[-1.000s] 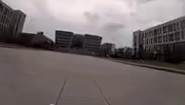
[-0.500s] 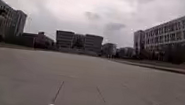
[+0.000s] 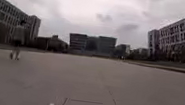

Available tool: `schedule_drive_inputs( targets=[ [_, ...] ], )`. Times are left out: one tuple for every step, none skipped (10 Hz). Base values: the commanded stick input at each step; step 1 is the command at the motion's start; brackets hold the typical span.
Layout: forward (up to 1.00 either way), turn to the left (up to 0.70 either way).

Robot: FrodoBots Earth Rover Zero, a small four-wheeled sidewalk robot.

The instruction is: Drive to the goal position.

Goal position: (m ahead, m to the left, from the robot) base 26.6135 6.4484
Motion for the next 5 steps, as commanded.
schedule_drive_inputs(
  targets=[
    [0.85, 0.00],
    [0.85, 0.00],
    [0.85, 0.00],
    [0.85, 0.00],
    [0.85, 0.00]
  ],
)
